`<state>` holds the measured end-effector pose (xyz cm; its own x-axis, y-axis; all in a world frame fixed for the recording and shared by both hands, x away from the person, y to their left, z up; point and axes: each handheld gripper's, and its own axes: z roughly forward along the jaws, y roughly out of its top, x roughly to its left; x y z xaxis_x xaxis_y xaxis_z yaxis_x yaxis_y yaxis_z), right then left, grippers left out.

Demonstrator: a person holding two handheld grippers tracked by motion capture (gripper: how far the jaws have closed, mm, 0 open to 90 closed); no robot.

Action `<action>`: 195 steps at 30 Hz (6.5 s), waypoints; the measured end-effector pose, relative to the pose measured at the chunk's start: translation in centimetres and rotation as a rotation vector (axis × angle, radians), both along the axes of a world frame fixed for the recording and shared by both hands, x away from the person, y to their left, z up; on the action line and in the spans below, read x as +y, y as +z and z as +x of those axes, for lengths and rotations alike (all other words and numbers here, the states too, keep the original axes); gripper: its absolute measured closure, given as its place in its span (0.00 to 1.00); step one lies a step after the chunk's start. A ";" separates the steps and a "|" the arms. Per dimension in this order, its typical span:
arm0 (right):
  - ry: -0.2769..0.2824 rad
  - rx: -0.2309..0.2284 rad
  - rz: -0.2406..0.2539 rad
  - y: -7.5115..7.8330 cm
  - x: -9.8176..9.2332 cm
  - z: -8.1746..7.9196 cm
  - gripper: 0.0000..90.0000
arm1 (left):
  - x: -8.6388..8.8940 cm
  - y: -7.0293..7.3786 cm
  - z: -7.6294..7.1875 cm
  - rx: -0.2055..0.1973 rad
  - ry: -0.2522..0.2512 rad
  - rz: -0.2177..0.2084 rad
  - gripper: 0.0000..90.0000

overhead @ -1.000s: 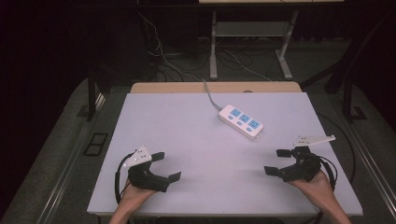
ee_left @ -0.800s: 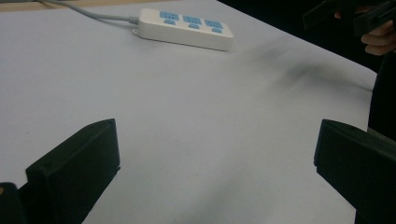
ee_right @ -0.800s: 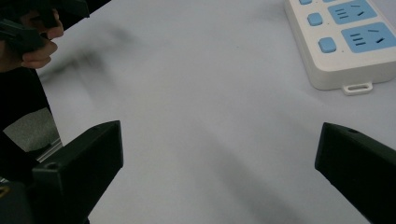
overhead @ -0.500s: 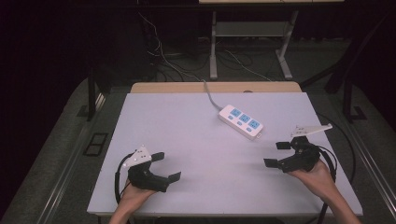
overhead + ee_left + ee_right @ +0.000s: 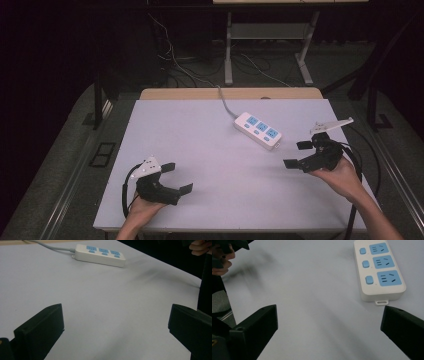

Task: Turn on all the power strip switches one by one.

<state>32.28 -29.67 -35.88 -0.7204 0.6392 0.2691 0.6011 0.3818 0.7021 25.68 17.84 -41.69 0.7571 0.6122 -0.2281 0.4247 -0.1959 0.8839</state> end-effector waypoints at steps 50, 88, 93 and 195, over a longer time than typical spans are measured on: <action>-0.069 0.067 -0.040 1.2 1.5 9.6 0.11 | 0.5 -0.1 0.3 0.007 0.007 -0.005 0.00; 0.009 0.139 -0.030 -3.7 2.9 13.2 1.00 | 0.6 0.0 0.3 -0.001 0.000 -0.001 0.00; 0.015 0.156 -0.053 -4.5 3.3 13.3 1.00 | 0.6 0.0 0.3 -0.002 -0.004 0.001 0.00; 0.011 0.078 -0.111 -6.0 4.1 12.3 1.00 | 0.5 -0.2 0.3 0.007 -0.010 0.016 0.00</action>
